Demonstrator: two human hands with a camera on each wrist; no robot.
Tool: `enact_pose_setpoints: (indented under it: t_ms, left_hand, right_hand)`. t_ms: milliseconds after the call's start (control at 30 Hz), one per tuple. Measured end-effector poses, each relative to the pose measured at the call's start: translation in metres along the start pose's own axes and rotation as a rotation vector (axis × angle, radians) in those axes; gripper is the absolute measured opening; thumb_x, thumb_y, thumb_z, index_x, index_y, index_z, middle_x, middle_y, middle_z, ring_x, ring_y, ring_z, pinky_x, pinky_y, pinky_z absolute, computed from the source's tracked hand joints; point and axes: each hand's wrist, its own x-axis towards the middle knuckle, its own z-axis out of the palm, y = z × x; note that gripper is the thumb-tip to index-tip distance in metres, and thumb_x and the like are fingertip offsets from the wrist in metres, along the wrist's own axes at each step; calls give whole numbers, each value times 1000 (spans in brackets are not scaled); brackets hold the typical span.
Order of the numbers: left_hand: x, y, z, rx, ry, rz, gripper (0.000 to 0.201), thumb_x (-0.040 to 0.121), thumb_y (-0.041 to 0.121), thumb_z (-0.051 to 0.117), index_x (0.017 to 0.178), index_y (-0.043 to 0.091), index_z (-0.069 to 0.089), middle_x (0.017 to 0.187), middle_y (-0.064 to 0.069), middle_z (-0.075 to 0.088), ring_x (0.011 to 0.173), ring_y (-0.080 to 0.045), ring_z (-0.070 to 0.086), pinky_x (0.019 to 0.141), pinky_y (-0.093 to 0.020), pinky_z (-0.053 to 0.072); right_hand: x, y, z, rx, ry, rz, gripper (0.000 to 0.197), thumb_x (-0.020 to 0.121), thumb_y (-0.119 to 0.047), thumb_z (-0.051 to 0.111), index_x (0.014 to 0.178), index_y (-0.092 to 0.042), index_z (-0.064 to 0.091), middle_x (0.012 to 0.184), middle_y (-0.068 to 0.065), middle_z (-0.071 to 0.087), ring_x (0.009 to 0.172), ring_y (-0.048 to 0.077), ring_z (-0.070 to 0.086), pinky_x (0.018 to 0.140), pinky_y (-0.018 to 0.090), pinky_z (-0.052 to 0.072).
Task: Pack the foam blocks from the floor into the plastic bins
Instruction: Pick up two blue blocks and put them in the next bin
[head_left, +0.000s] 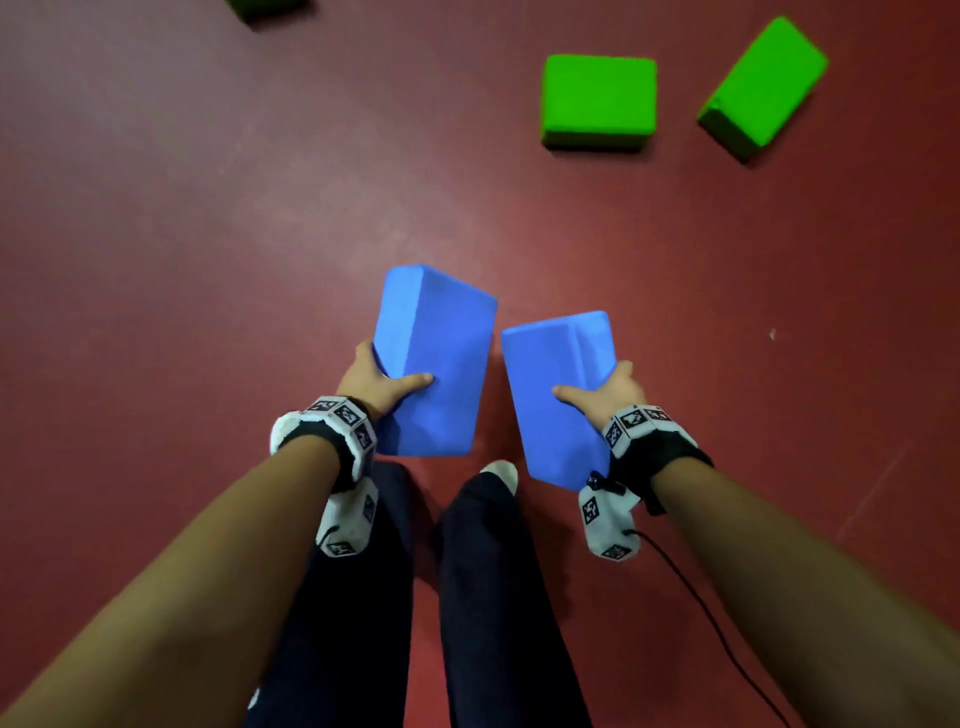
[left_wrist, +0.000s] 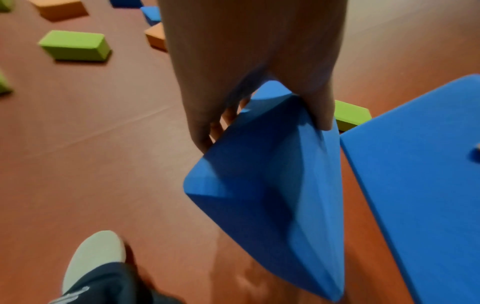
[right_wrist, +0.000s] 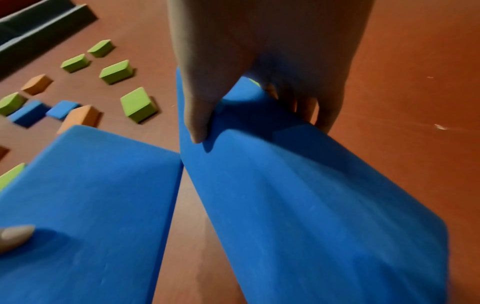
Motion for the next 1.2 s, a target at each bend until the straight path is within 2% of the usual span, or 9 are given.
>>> enact_pose_setpoints:
  t_ms: [67, 200, 267, 333, 400, 600, 767, 1033, 1200]
  left_hand:
    - [0, -29, -33, 14, -20, -19, 105, 59, 48, 85, 141, 14, 29, 134, -8, 50, 118, -29, 51, 90, -34, 40]
    - [-1, -99, -111, -54, 49, -90, 125, 32, 71, 66, 140, 20, 31, 133, -6, 52, 118, -30, 52, 96, -39, 43]
    - [0, -133, -154, -166, 109, -142, 119, 38, 66, 75, 139, 20, 32, 133, -5, 53, 117, -28, 53, 96, -38, 44]
    - [5, -157, -193, -300, 155, -182, 102, 56, 47, 86, 139, 18, 33, 132, -5, 53, 115, -26, 54, 91, -33, 43]
    - [8, -189, -245, -419, 209, -219, 92, 66, 36, 85, 139, 16, 32, 131, -5, 53, 114, -26, 54, 88, -32, 42]
    - [8, -273, -379, -627, 352, -318, 90, 70, 32, 83, 140, 13, 30, 131, -9, 53, 104, -23, 53, 85, -31, 41]
    - [1, -350, -491, -713, 539, -402, 88, 69, 31, 84, 138, 13, 33, 130, -9, 54, 112, -28, 55, 90, -34, 43]
    - [6, -388, -574, -1076, 779, -567, 87, 67, 25, 86, 136, 9, 38, 125, -10, 58, 109, -27, 58, 91, -36, 45]
    - [24, -397, -603, -1336, 849, -581, 100, 45, 43, 88, 129, 9, 47, 118, -9, 64, 103, -27, 64, 91, -45, 51]
  right_hand:
    - [-10, -41, 18, -39, -13, -52, 79, 72, -41, 77, 126, -3, 34, 123, 17, 53, 108, 34, 55, 74, 32, 40]
    - [-45, -125, 81, -103, -33, -122, 75, 73, -41, 77, 123, -4, 35, 119, 15, 55, 105, 32, 56, 74, 32, 40]
    - [-66, -169, 122, -153, -49, -147, 74, 72, -42, 76, 122, -4, 36, 118, 15, 55, 104, 32, 57, 75, 31, 41]
    - [-91, -211, 159, -203, -59, -180, 76, 72, -43, 77, 122, -4, 35, 118, 15, 56, 103, 33, 57, 75, 32, 42]
    - [-120, -261, 207, -269, -77, -214, 77, 71, -43, 77, 122, -3, 35, 118, 16, 56, 103, 33, 57, 75, 32, 42]
    - [-182, -400, 310, -430, -135, -339, 79, 70, -43, 78, 122, -3, 35, 120, 17, 55, 105, 34, 57, 82, 36, 45]
    - [-231, -518, 400, -502, -203, -510, 78, 73, -42, 77, 124, -2, 34, 123, 17, 53, 108, 33, 56, 78, 32, 39]
    - [-287, -658, 499, -743, -325, -692, 79, 72, -44, 76, 125, -5, 33, 120, 15, 55, 98, 30, 55, 75, 31, 40]
    - [-316, -721, 541, -940, -300, -788, 80, 67, -50, 77, 120, -7, 35, 119, 15, 55, 104, 34, 57, 81, 37, 46]
